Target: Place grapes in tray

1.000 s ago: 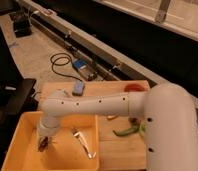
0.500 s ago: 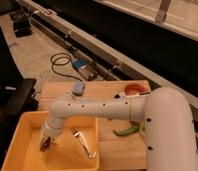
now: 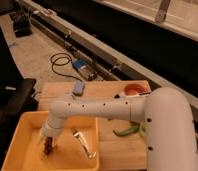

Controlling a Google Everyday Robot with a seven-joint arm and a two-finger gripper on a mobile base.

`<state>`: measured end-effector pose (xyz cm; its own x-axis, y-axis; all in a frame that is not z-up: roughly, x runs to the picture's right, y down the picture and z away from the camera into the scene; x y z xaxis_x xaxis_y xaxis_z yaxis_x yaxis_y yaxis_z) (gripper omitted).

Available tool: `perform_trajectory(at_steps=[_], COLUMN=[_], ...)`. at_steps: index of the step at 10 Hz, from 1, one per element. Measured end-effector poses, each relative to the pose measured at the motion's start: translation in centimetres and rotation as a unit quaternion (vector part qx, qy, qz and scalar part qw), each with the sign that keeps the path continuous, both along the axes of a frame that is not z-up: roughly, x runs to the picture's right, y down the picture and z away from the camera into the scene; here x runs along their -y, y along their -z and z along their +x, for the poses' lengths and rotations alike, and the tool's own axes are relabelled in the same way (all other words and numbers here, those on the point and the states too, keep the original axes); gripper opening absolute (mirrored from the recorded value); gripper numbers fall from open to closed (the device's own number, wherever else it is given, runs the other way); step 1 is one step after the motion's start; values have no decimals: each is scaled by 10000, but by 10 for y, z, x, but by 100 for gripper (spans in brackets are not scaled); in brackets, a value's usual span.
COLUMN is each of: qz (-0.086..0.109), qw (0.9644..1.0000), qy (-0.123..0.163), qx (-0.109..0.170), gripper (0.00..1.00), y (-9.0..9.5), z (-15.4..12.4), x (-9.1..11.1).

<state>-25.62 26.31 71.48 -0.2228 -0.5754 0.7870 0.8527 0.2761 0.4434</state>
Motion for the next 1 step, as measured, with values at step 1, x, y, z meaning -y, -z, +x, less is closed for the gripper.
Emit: perform_trajectory(at_steps=[1], qz=[0], qw=[10000], qy=[0], qx=[6], gripper=[52], y=[0], z=[0], x=[0])
